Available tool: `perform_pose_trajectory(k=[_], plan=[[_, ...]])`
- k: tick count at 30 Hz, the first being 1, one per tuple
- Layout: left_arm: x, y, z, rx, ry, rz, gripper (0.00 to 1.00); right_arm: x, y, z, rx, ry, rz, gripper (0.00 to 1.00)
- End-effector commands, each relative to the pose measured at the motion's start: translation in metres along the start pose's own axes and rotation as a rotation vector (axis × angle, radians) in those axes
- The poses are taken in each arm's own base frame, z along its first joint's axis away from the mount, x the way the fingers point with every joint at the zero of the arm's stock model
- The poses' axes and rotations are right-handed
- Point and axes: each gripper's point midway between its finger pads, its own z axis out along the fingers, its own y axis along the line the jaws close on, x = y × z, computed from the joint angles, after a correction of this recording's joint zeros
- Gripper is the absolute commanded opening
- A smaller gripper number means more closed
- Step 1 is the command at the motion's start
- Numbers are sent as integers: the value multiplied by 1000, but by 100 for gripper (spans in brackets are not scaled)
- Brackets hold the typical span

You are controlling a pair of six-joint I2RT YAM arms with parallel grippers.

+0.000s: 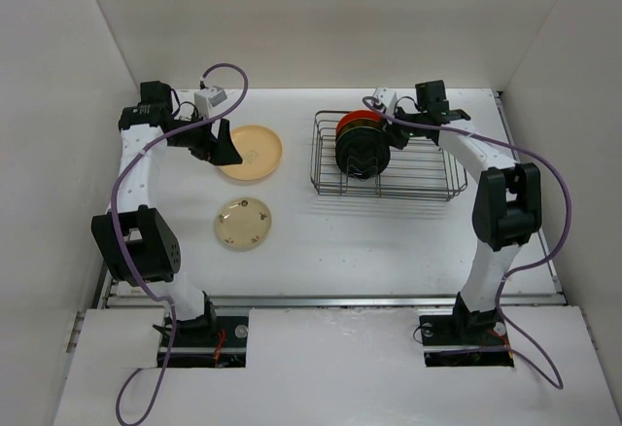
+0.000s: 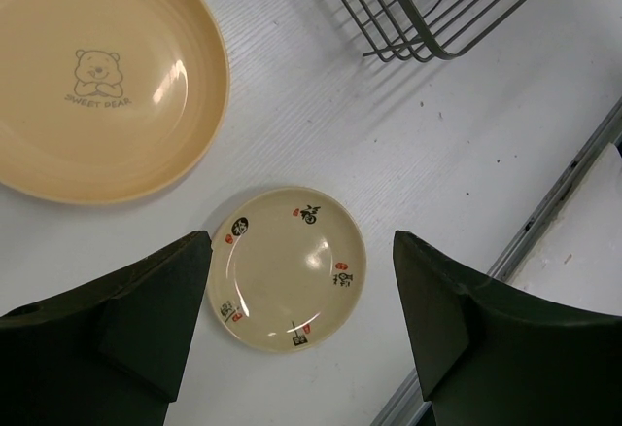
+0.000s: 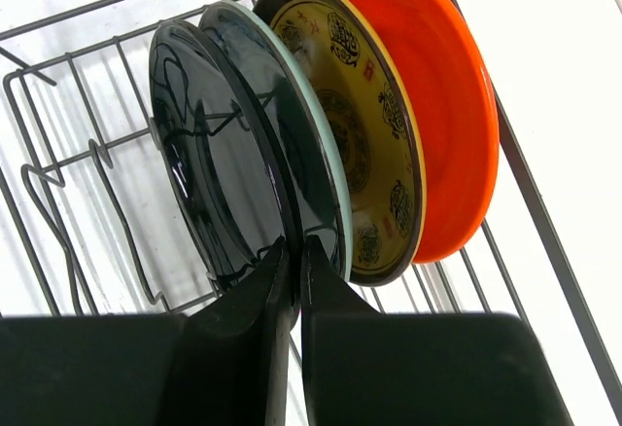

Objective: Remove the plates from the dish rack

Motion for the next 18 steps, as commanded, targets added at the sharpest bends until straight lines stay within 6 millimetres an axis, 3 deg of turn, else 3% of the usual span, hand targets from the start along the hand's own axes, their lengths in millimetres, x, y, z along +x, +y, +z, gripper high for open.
perform_pose_trajectory(k=[1,8,18], plan=[[-14,-8,-9,-5,-40,44,73,-36,-3,-7,20,-89,-43,0],[-11,-12,-11,-6,-40,44,73,-51,0,-23,56,-121,-41,0],[-14,-19,-20,-11,-66,70,73,-102,-3,-65,146,-231,-79,0]])
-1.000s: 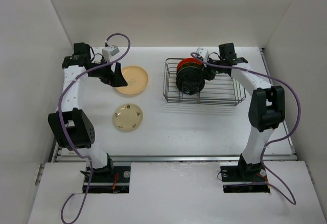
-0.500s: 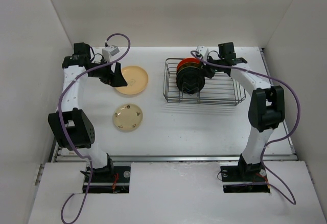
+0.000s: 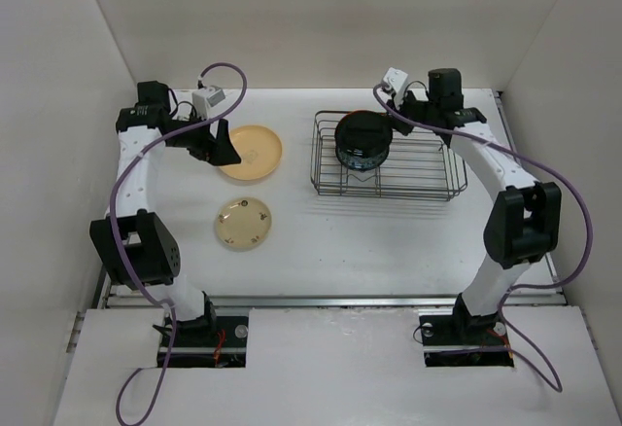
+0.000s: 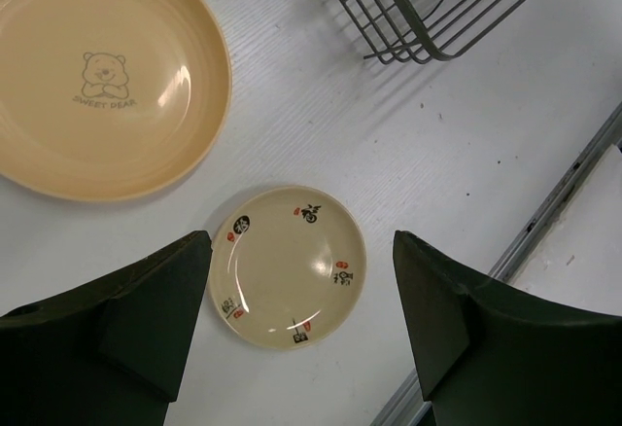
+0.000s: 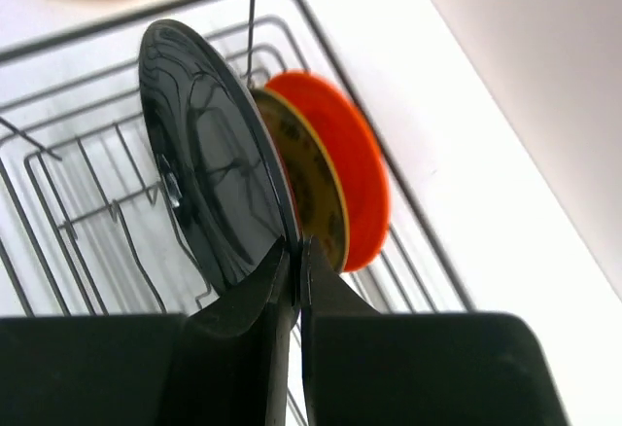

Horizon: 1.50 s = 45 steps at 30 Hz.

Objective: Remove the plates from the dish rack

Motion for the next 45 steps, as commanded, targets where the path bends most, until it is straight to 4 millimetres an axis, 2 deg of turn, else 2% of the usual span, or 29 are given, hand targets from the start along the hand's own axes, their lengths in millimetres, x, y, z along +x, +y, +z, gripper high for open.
perform_pose_trajectory(k=[1,4,9,12,14,15,16,17,18,21,27,29,30,32,37,39,40,41,42,44,45], plan=[[-13,-19,-16,11,-60,54,73,-52,1,-25,36,-123,-32,0],[-23,-26,-20,35,-88,90,74,-70,0,-37,61,-163,-31,0],[-51,-52,-27,150,-178,155,74,-100,4,-55,61,-236,-12,0],[-67,-76,-21,260,-217,189,74,-126,24,-65,25,-293,-3,0],[-79,-90,-16,320,-244,200,74,-141,47,-64,-22,-324,1,0],[-87,-106,-12,367,-256,223,74,-152,65,-59,-68,-344,16,0],[-87,-115,-8,389,-246,235,74,-156,66,-64,-66,-354,18,0],[-92,-122,-4,405,-251,241,74,-159,83,-57,-108,-354,21,0],[-95,-139,2,442,-244,271,74,-168,91,-59,-119,-373,21,0],[-95,-157,21,441,-205,317,74,-181,111,-58,-161,-397,5,0],[-91,-166,37,429,-168,344,74,-184,115,-58,-171,-404,15,0],[-93,-165,38,393,-166,351,69,-186,115,-58,-168,-412,10,0],[-89,-165,41,388,-152,340,52,-186,115,-58,-170,-411,19,0],[-89,-159,45,359,-150,336,30,-186,115,-58,-170,-411,19,0],[-89,-153,47,301,-148,341,13,-188,120,-59,-178,-419,20,0],[-90,-149,50,279,-151,318,3,-188,121,-60,-182,-417,40,0],[-90,-144,51,252,-146,317,0,-188,121,-60,-182,-417,40,2],[-93,-142,52,237,-152,310,0,-192,124,-64,-194,-427,43,10],[-93,-139,54,227,-154,295,0,-192,125,-64,-203,-429,41,41],[-94,-135,54,193,-158,284,0,-189,129,-63,-223,-423,61,68],[-95,-131,57,176,-163,275,0,-195,133,-67,-226,-439,49,79]])
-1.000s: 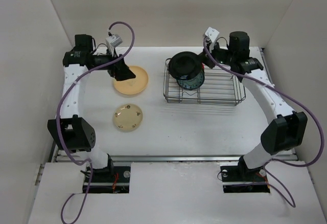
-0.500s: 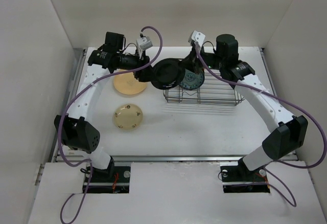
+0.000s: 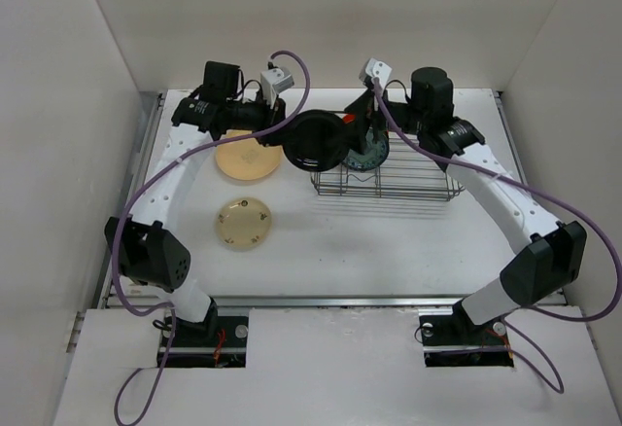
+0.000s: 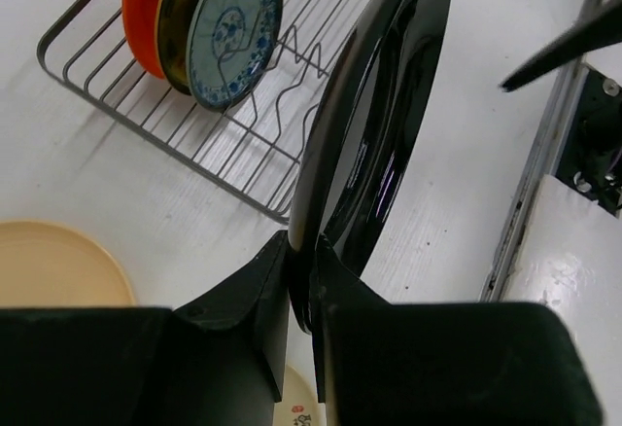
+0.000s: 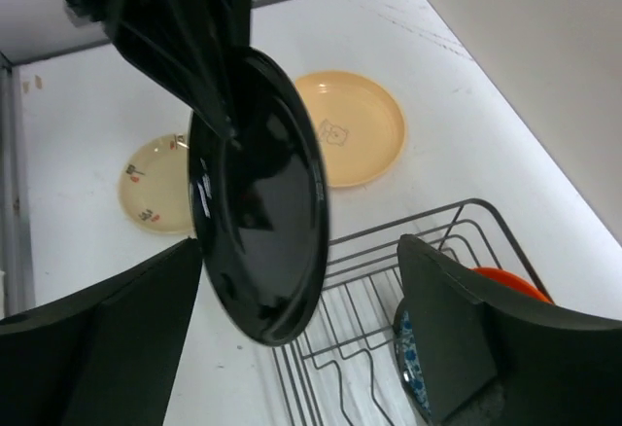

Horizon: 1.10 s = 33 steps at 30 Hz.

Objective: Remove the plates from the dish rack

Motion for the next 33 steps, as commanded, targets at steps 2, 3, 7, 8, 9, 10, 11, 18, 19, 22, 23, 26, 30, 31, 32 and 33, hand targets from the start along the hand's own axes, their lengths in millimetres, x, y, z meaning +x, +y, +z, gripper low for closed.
perform_pose_trajectory(k=[2,3,7,8,9,10,11,18,19,22,23,26,30,31,32,33], plan=[[-4,11,-3,-98,-32,-31,0,-40,19,-12,-40,-110,-78,96],[-3,12,-4,-109,-35,-26,0,-37,15,-11,-21,-106,-77,100],[25,31,-28,-148,-24,-143,0,-40,0,-19,98,-104,-85,100],[41,41,-36,-161,-9,-184,0,-36,-5,-19,126,-97,-82,100],[51,43,-40,-157,5,-205,0,-33,-14,-22,184,-86,-77,100],[59,43,-47,-156,17,-191,0,-32,-19,-23,213,-81,-75,100],[73,38,-52,-151,53,-223,0,-31,-22,-27,244,-77,-74,100],[156,54,-93,-260,226,-340,0,-17,-46,-40,382,-44,-57,100],[164,58,-102,-287,247,-339,0,-12,-49,-42,389,-34,-50,100],[194,53,-109,-265,327,-347,0,-5,-53,-43,397,-26,-45,100],[203,56,-111,-272,349,-355,0,-5,-53,-43,397,-26,-45,100],[229,55,-116,-274,406,-390,0,-7,-53,-43,399,-34,-50,100],[250,62,-115,-267,429,-413,0,-2,-56,-44,406,-25,-43,100],[253,60,-114,-259,435,-414,0,-2,-56,-44,406,-25,-43,100],[262,63,-112,-252,443,-441,0,2,-56,-44,404,-18,-39,100],[264,63,-111,-246,447,-450,0,3,-60,-46,413,-15,-46,100]])
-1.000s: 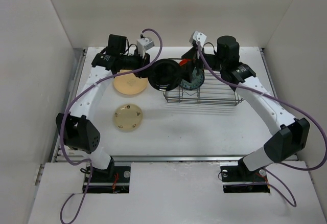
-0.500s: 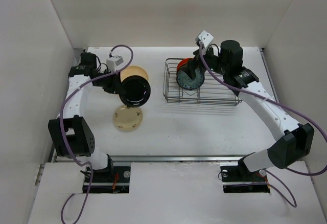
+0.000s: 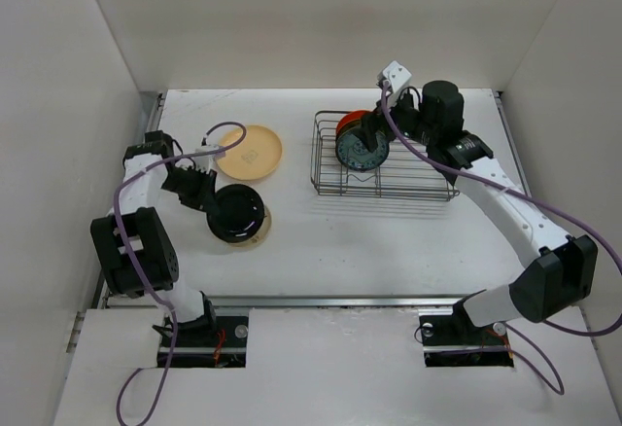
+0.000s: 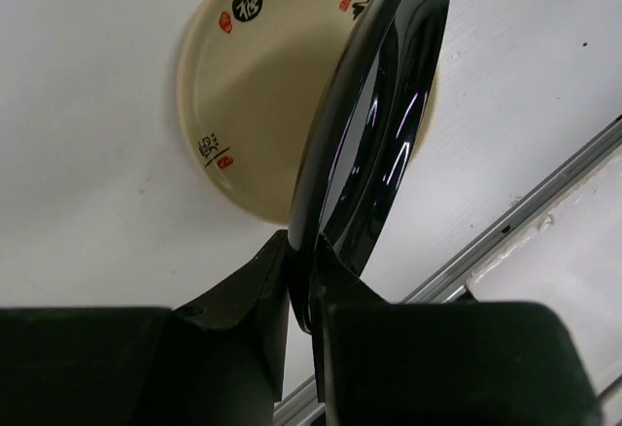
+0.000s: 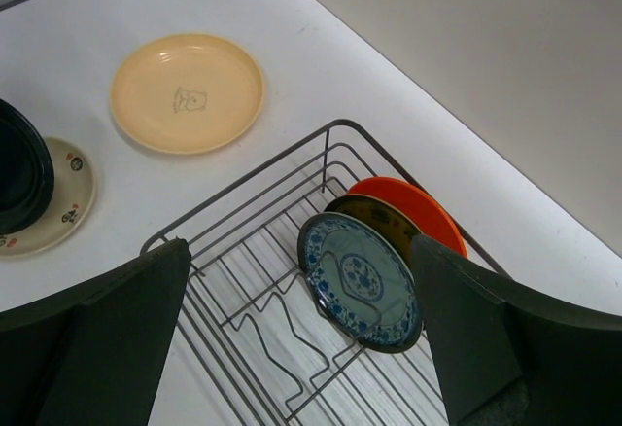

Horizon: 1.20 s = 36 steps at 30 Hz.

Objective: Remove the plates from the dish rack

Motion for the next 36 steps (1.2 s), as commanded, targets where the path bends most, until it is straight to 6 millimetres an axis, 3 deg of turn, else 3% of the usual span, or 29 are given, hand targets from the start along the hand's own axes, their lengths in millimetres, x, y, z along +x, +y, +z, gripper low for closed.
perform_pose_trajectory(k=[1,9,15,23,30,35,36], plan=[[9,2,9,45,22,6,0,-23,-8,-10,32,-74,-28,100],[14,13,29,137,52,-53,0,-21,-11,-13,40,-72,-26,100],[8,20,32,157,47,-74,0,-13,-8,-11,28,-58,-20,100],[9,25,36,158,63,-82,23,-15,-14,-16,39,-65,-20,100],[10,29,36,138,72,-96,32,-18,-15,-16,40,-73,-24,100],[4,36,32,95,68,-81,53,-11,-16,-16,49,-54,-41,100],[7,39,30,84,72,-88,61,-11,-17,-16,50,-53,-50,100]])
